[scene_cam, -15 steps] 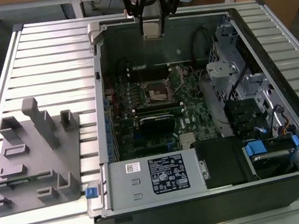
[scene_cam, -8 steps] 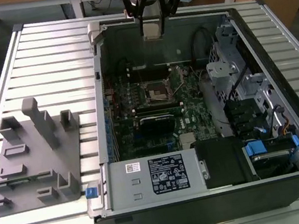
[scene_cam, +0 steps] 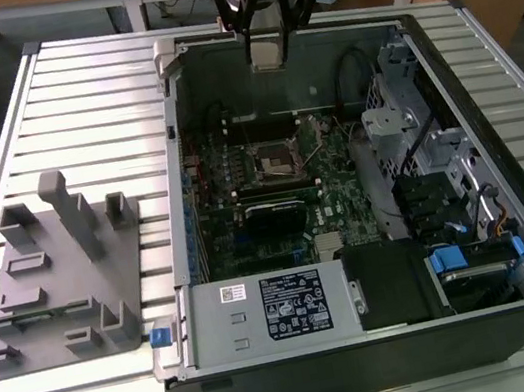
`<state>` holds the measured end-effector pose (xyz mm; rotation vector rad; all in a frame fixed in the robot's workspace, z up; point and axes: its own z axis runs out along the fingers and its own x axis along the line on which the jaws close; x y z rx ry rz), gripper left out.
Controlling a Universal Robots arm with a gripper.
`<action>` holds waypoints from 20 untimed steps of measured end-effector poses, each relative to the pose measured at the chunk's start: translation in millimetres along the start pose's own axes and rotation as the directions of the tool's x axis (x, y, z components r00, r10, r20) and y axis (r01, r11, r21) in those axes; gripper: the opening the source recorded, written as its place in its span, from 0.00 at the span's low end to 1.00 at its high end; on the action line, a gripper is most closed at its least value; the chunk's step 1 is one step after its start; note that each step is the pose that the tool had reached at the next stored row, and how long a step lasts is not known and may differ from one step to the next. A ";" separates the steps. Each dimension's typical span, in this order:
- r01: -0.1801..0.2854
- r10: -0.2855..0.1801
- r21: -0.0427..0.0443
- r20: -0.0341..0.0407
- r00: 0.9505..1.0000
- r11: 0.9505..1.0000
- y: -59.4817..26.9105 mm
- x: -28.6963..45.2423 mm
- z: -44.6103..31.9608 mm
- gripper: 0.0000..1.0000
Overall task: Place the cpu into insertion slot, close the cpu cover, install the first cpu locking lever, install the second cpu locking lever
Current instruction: 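Place the cpu into insertion slot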
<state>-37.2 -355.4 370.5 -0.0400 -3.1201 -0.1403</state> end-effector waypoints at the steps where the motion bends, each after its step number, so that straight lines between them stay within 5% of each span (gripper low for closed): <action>1: 0.000 0.000 0.000 0.000 1.000 1.000 0.0 0.0 0.3 0.54; 20: 0.000 0.000 0.000 0.000 1.000 1.000 -0.6 -0.1 6.9 0.54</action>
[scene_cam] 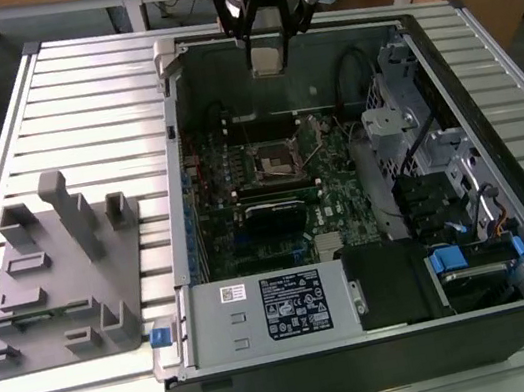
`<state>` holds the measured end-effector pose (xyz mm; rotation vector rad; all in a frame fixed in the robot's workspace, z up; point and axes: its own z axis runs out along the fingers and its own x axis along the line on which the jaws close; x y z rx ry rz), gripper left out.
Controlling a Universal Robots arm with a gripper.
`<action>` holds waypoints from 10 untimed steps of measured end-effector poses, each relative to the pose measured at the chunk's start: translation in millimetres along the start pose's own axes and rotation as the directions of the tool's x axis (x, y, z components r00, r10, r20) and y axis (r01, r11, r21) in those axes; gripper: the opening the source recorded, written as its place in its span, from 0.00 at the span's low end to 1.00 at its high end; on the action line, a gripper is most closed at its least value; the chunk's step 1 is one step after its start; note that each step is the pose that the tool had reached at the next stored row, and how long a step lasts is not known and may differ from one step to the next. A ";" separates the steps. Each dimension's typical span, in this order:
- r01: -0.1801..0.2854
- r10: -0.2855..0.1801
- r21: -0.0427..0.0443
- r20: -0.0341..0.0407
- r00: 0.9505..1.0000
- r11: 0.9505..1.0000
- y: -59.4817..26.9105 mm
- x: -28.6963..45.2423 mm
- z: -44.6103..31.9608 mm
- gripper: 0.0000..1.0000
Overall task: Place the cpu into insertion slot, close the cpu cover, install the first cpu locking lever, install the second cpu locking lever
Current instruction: 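Place the cpu into insertion slot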
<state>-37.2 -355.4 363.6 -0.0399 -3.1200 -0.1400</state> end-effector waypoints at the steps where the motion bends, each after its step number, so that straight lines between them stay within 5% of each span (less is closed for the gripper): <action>1: 0.000 0.000 0.000 0.000 1.000 1.000 0.0 0.0 0.0 0.54; 10: 0.000 0.000 0.000 0.000 1.000 1.000 -0.2 0.0 2.4 0.54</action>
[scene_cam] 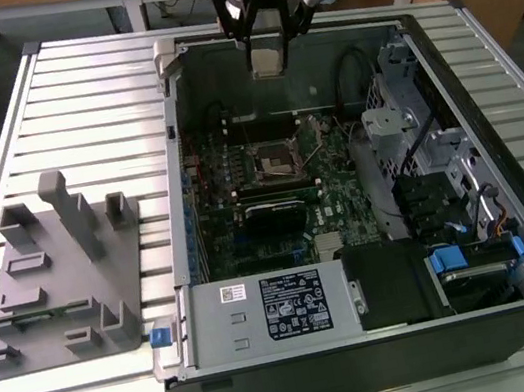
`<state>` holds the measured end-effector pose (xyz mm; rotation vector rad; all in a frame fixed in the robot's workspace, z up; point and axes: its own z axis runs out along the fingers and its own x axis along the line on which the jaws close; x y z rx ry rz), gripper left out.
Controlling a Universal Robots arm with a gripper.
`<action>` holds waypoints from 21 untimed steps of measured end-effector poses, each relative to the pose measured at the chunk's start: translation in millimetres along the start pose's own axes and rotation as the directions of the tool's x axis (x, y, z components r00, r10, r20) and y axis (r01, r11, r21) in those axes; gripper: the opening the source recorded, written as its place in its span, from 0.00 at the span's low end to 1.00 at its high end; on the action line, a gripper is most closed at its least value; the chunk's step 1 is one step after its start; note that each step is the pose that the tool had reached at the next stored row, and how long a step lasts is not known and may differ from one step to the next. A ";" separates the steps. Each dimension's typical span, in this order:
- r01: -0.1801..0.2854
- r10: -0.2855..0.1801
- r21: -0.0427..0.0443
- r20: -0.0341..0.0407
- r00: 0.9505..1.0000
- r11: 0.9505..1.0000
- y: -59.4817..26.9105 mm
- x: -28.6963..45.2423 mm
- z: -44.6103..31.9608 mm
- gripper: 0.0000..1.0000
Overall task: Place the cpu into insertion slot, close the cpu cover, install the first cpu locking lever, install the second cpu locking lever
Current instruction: 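Place the cpu into insertion slot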
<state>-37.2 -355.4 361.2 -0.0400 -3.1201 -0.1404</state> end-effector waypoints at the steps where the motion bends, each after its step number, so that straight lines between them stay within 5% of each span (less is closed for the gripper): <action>1: 0.000 0.000 0.000 0.000 1.000 1.000 -0.1 0.0 1.0 0.54; 21: 0.000 0.000 0.000 0.000 1.000 1.000 -2.5 -0.6 28.2 0.54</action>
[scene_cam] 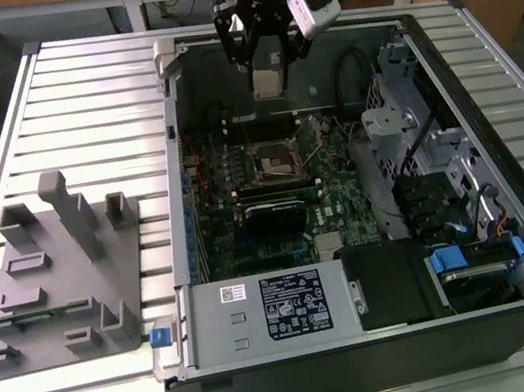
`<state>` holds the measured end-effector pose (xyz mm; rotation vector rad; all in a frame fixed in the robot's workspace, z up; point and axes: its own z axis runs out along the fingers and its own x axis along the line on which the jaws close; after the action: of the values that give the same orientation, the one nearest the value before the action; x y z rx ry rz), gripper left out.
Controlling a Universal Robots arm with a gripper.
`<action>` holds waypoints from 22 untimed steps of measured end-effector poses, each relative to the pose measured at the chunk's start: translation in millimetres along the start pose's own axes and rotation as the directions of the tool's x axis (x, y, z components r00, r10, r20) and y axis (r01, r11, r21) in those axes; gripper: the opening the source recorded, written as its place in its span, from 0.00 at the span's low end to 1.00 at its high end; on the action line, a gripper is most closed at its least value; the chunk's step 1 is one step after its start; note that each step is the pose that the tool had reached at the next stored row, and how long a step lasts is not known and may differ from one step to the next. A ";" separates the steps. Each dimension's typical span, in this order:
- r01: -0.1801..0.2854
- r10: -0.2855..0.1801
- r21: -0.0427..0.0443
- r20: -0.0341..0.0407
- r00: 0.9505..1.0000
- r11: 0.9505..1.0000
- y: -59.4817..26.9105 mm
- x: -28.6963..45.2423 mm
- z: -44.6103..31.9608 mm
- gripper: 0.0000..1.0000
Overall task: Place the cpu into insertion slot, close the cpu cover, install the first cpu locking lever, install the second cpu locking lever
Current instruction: 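Place the cpu into insertion slot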
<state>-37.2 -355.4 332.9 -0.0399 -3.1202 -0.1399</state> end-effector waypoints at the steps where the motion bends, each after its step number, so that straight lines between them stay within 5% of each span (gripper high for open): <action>1: 0.000 0.000 0.000 0.000 1.000 1.000 0.0 0.0 0.0 0.54; 13: 0.000 0.000 0.000 0.000 1.000 1.000 -0.3 -0.1 3.3 0.54; 22: 0.001 -0.001 0.000 0.008 1.000 1.000 -1.4 -0.3 14.9 0.54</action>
<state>-37.2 -355.4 317.9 -0.0395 -3.1284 -0.1406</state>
